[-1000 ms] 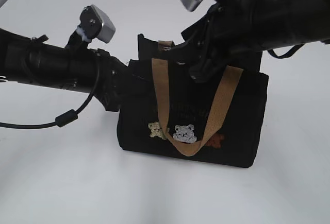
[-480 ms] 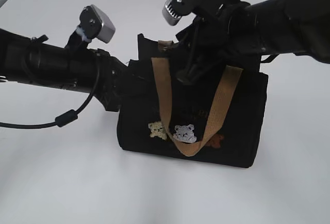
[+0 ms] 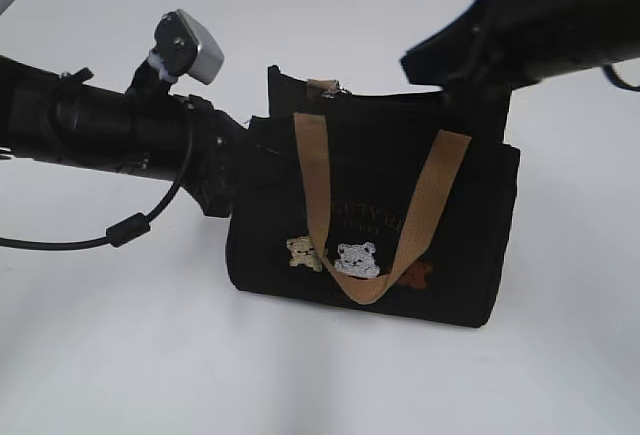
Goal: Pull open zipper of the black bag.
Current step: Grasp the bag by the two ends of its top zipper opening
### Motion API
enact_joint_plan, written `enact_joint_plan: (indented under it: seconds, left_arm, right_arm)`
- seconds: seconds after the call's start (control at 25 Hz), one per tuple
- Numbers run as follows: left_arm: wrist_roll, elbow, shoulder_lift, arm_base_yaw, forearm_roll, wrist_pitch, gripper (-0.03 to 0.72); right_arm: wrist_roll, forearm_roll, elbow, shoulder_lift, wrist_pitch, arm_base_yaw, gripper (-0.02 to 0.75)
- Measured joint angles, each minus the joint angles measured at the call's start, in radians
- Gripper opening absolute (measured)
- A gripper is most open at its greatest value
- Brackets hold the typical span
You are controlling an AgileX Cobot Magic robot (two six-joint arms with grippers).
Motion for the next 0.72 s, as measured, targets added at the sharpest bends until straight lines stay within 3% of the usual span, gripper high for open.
enact_joint_plan:
  seconds: [0.16, 0.28, 0.36, 0.48, 0.52, 0.6, 0.72]
  left_arm:
    - [0.0, 0.0, 0.0, 0.0, 0.0, 0.0, 0.063]
    - [0.0, 0.0, 0.0, 0.0, 0.0, 0.0, 0.063]
    - [0.0, 0.0, 0.0, 0.0, 0.0, 0.0, 0.063]
    - [0.0, 0.0, 0.0, 0.0, 0.0, 0.0, 0.063]
    - [0.0, 0.0, 0.0, 0.0, 0.0, 0.0, 0.063]
    - [0.0, 0.0, 0.0, 0.0, 0.0, 0.0, 0.063]
    - [0.0, 0.0, 0.0, 0.0, 0.0, 0.0, 0.063]
  right_arm:
    - [0.159, -0.122, 0.0, -0.02, 0.189, -0.155, -0.001]
    - [0.214, -0.099, 0.0, -0.02, 0.221, -0.161, 0.014]
    - [0.238, -0.009, -0.007, -0.018, 0.219, -0.131, 0.114]
    - [0.254, 0.108, -0.066, 0.025, 0.226, -0.096, 0.365]
    - [0.261, 0.132, -0.109, 0.061, 0.239, -0.087, 0.413]
    - [0.286, 0.152, -0.186, 0.133, 0.281, -0.08, 0.459]
    - [0.38, 0.157, -0.311, 0.257, 0.352, -0.079, 0.461]
